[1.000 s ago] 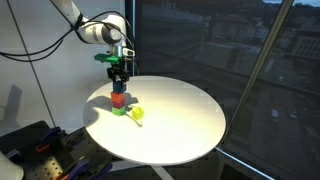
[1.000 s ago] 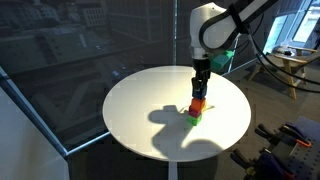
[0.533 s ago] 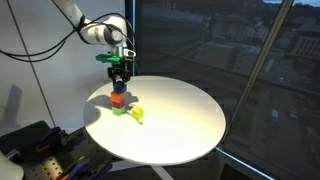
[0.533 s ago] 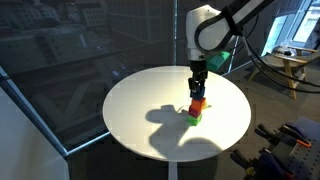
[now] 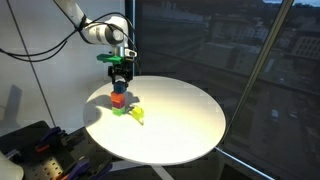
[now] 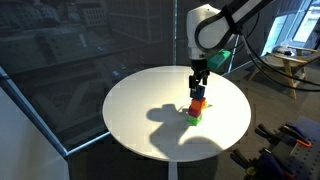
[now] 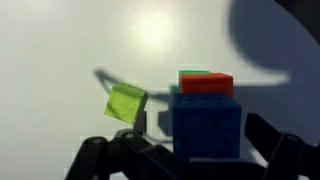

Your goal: Pick up the blue block and stack it on top of the orange block

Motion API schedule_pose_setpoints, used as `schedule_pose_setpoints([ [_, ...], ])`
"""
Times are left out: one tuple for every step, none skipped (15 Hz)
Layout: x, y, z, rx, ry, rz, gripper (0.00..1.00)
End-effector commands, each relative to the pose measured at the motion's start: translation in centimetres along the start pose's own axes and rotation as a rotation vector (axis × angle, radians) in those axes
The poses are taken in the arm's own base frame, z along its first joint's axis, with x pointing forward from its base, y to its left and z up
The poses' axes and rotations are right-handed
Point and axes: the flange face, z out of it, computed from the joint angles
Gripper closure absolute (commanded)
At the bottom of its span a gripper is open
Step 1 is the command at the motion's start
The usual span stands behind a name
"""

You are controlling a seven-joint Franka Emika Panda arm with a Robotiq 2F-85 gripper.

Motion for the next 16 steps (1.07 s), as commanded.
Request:
schedule_pose_setpoints([
  [-1.3, 1.8, -1.7, -0.006, -0.011, 0.038, 0.00],
  [-1.7, 2.3, -2.0, -0.007, -0.009, 0.050, 0.00],
  [-2.0, 2.7, -2.3, -0.005, -0.009, 0.056, 0.00],
  [-2.5, 3.1, -2.7, -0.005, -0.006, 0.061, 0.00],
  [-2.8, 3.5, -3.1, -0.004, -0.002, 0.067, 0.00],
  [-3.1, 3.7, -3.5, -0.001, 0.003, 0.070, 0.00],
  [-3.4, 4.0, -3.8, -0.001, 0.008, 0.074, 0.00],
  [-3.8, 4.2, -4.2, 0.000, 0.016, 0.078, 0.00],
  [-4.2, 4.4, -4.5, 0.001, 0.022, 0.082, 0.00],
  [-4.5, 4.6, -4.8, 0.003, 0.028, 0.085, 0.00],
  [-4.8, 4.7, -5.1, 0.004, 0.030, 0.088, 0.00],
  [-5.1, 4.9, -5.3, 0.006, 0.033, 0.091, 0.00],
  [-5.4, 5.0, -5.5, 0.007, 0.034, 0.096, 0.00],
  [-5.8, 5.1, -5.6, 0.009, 0.028, 0.108, 0.00],
  [-6.2, 5.2, -5.6, 0.013, 0.019, 0.120, 0.00],
  [-6.6, 5.4, -5.6, 0.020, 0.012, 0.127, 0.00],
])
